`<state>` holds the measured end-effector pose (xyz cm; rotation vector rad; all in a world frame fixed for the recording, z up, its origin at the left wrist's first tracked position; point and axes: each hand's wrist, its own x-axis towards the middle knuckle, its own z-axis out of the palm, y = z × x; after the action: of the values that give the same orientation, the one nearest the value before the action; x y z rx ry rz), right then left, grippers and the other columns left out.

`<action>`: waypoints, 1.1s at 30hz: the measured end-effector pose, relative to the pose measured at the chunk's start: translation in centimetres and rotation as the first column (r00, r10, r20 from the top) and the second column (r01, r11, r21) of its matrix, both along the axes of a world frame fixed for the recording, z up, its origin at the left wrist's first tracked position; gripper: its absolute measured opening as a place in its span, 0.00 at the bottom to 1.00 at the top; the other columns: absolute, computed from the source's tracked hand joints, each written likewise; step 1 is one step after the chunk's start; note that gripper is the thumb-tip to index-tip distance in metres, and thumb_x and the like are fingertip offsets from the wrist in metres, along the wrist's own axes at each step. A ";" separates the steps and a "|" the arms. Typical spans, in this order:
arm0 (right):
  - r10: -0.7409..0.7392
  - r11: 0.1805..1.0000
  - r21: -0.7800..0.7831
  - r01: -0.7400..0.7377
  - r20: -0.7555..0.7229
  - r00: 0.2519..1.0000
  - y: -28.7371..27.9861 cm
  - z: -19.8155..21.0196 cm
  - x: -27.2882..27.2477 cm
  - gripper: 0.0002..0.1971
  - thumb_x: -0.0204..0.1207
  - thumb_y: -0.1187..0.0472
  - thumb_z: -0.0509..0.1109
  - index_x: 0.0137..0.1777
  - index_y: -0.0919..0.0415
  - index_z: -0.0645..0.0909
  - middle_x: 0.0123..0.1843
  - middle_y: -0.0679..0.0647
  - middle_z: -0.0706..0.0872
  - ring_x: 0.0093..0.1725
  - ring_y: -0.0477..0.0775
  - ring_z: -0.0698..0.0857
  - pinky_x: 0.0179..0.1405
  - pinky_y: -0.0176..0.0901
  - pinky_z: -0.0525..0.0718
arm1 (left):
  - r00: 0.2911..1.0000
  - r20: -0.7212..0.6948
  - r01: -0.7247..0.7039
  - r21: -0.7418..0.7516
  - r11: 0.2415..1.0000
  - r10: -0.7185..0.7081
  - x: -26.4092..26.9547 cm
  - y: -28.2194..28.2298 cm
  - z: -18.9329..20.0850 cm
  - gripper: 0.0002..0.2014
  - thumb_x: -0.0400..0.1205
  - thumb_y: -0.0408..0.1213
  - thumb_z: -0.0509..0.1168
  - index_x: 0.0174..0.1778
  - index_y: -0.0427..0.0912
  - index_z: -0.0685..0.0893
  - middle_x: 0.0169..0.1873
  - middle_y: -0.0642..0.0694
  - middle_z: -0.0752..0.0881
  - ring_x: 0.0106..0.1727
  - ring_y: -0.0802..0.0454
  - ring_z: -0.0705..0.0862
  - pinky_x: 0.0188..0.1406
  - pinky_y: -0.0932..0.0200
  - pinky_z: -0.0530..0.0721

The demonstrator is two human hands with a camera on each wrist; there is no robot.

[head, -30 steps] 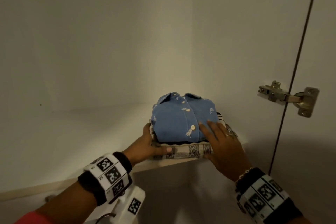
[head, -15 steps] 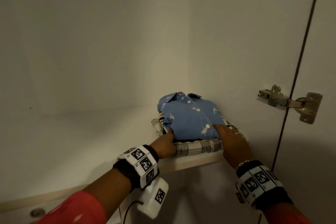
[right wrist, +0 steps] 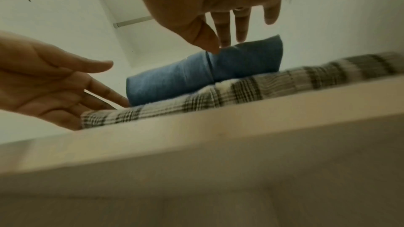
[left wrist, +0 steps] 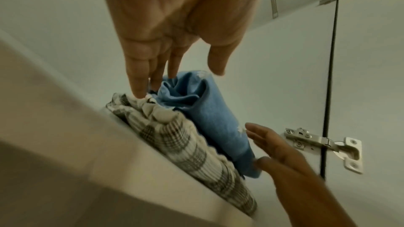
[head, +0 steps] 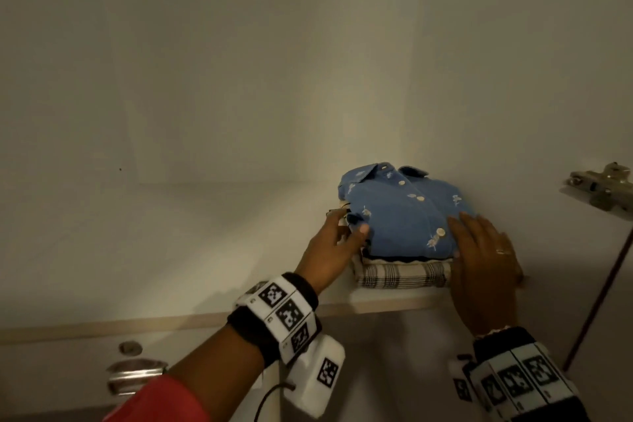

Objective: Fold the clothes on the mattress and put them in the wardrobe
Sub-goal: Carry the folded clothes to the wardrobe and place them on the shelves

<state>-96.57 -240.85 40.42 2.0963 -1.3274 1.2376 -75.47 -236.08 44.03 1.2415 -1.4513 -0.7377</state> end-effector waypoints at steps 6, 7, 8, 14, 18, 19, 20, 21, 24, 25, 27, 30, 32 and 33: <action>0.237 0.889 0.442 -0.117 -0.226 0.945 -2.6 6.2 1.4 0.30 0.83 0.42 0.44 0.79 0.59 0.62 0.81 0.61 0.61 0.80 0.61 0.61 0.78 0.49 0.56 | 0.992 -0.124 0.019 0.088 0.996 -0.008 -0.5 -5.8 3.3 0.11 0.86 0.40 0.56 0.54 0.40 0.80 0.48 0.39 0.83 0.47 0.46 0.81 0.52 0.54 0.79; 0.236 0.855 0.512 -0.082 -0.245 0.940 -2.9 6.7 1.7 0.30 0.82 0.42 0.45 0.80 0.56 0.57 0.83 0.57 0.56 0.81 0.58 0.56 0.79 0.49 0.55 | 0.981 -0.189 0.053 0.102 0.993 -0.033 -0.8 -6.5 3.5 0.11 0.86 0.40 0.57 0.47 0.37 0.80 0.43 0.37 0.81 0.40 0.47 0.80 0.43 0.56 0.79; 0.243 0.826 0.560 -0.066 -0.249 0.937 -3.2 6.9 1.9 0.31 0.80 0.41 0.45 0.81 0.53 0.54 0.83 0.55 0.53 0.82 0.57 0.54 0.79 0.51 0.56 | 0.962 -0.270 0.079 0.102 0.992 -0.048 -1.0 -7.3 3.6 0.12 0.85 0.40 0.58 0.48 0.34 0.80 0.43 0.35 0.81 0.38 0.46 0.80 0.37 0.58 0.80; 0.264 0.798 0.603 0.002 -0.352 0.898 -3.8 5.6 2.4 0.62 0.44 0.17 0.16 0.80 0.40 0.53 0.84 0.49 0.51 0.82 0.54 0.54 0.76 0.60 0.63 | 0.930 -0.366 0.009 0.138 0.990 0.042 -1.1 -9.6 1.5 0.20 0.80 0.29 0.66 0.67 0.32 0.71 0.59 0.33 0.81 0.58 0.35 0.82 0.46 0.52 0.88; 0.309 0.734 0.679 -0.026 -0.298 0.903 -4.1 7.4 2.8 0.40 0.69 0.29 0.34 0.80 0.44 0.58 0.84 0.50 0.52 0.81 0.53 0.56 0.78 0.55 0.59 | 0.990 0.130 0.036 0.067 0.997 -0.044 -1.4 -10.1 1.4 0.26 0.80 0.22 0.62 0.75 0.29 0.63 0.71 0.33 0.73 0.72 0.39 0.73 0.60 0.69 0.71; 0.298 0.730 0.683 -0.009 -0.306 0.904 -4.6 7.9 3.0 0.38 0.72 0.32 0.36 0.80 0.45 0.56 0.84 0.51 0.51 0.82 0.55 0.54 0.78 0.57 0.58 | 0.977 0.202 0.049 0.064 0.997 -0.061 -1.6 -10.3 1.6 0.26 0.81 0.23 0.61 0.75 0.29 0.62 0.72 0.34 0.72 0.73 0.40 0.72 0.56 0.73 0.68; 0.284 0.731 0.682 0.025 -0.338 0.897 -5.3 8.1 3.2 0.36 0.74 0.33 0.38 0.81 0.45 0.53 0.84 0.51 0.47 0.82 0.56 0.50 0.78 0.61 0.57 | 0.957 0.282 0.042 0.069 0.997 -0.060 -1.6 -10.5 1.8 0.27 0.82 0.24 0.59 0.77 0.31 0.59 0.73 0.36 0.70 0.74 0.41 0.71 0.56 0.75 0.67; 0.271 0.718 0.692 0.074 -0.376 0.886 -5.8 8.1 3.4 0.33 0.77 0.35 0.41 0.81 0.44 0.50 0.84 0.50 0.42 0.83 0.57 0.47 0.77 0.65 0.55 | 0.931 0.359 0.033 0.102 0.994 -0.068 -1.7 -10.7 2.0 0.29 0.83 0.25 0.59 0.79 0.34 0.55 0.73 0.37 0.69 0.74 0.42 0.70 0.59 0.73 0.67; 0.287 0.649 0.748 0.139 -0.410 0.866 -7.2 6.7 3.8 0.29 0.82 0.40 0.45 0.82 0.43 0.45 0.84 0.48 0.37 0.83 0.58 0.43 0.76 0.69 0.53 | 0.820 0.566 -0.058 0.226 0.972 -0.083 -1.5 -11.7 1.7 0.32 0.84 0.34 0.58 0.81 0.44 0.50 0.77 0.36 0.65 0.76 0.37 0.68 0.73 0.53 0.67; 0.292 0.634 0.759 0.147 -0.411 0.864 -7.4 6.3 3.7 0.30 0.82 0.39 0.45 0.82 0.43 0.44 0.84 0.48 0.37 0.83 0.58 0.42 0.76 0.69 0.52 | 0.778 0.621 -0.088 0.259 0.962 -0.096 -1.6 -11.7 1.6 0.31 0.85 0.36 0.57 0.81 0.44 0.50 0.78 0.36 0.64 0.76 0.38 0.67 0.74 0.51 0.65; 0.299 0.615 0.775 0.147 -0.401 0.866 -7.7 5.9 3.7 0.35 0.77 0.33 0.42 0.82 0.44 0.44 0.84 0.48 0.38 0.83 0.58 0.42 0.77 0.69 0.51 | 0.751 0.652 -0.104 0.274 0.956 -0.105 -1.7 -11.8 1.3 0.29 0.86 0.37 0.56 0.81 0.42 0.51 0.80 0.37 0.60 0.78 0.41 0.64 0.76 0.53 0.61; 0.296 0.613 0.779 0.132 -0.382 0.876 -7.7 5.7 3.7 0.32 0.80 0.37 0.44 0.82 0.44 0.45 0.84 0.49 0.39 0.83 0.58 0.42 0.77 0.69 0.52 | 0.799 0.579 -0.006 0.271 0.962 -0.159 -1.8 -11.3 1.2 0.38 0.78 0.48 0.57 0.82 0.42 0.49 0.82 0.38 0.51 0.82 0.41 0.53 0.80 0.48 0.55; 0.273 0.644 0.756 0.119 -0.372 0.887 -7.1 5.8 3.7 0.29 0.83 0.41 0.46 0.82 0.44 0.44 0.84 0.48 0.40 0.83 0.57 0.43 0.77 0.69 0.53 | 0.861 0.478 0.048 0.264 0.963 -0.174 -1.2 -12.0 0.2 0.40 0.75 0.49 0.58 0.81 0.40 0.50 0.81 0.38 0.53 0.82 0.39 0.54 0.80 0.45 0.56; 0.251 0.667 0.735 0.120 -0.374 0.893 -6.6 5.9 3.7 0.29 0.83 0.41 0.46 0.82 0.43 0.44 0.84 0.48 0.40 0.83 0.56 0.44 0.77 0.68 0.54 | 0.888 0.434 0.038 0.258 0.965 -0.151 -1.0 -11.8 0.0 0.41 0.74 0.50 0.58 0.81 0.41 0.49 0.80 0.37 0.56 0.81 0.38 0.57 0.79 0.43 0.59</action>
<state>-92.84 -247.46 46.35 2.7537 -1.7021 0.1088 -76.50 -247.88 44.08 1.6177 -1.8515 -0.7401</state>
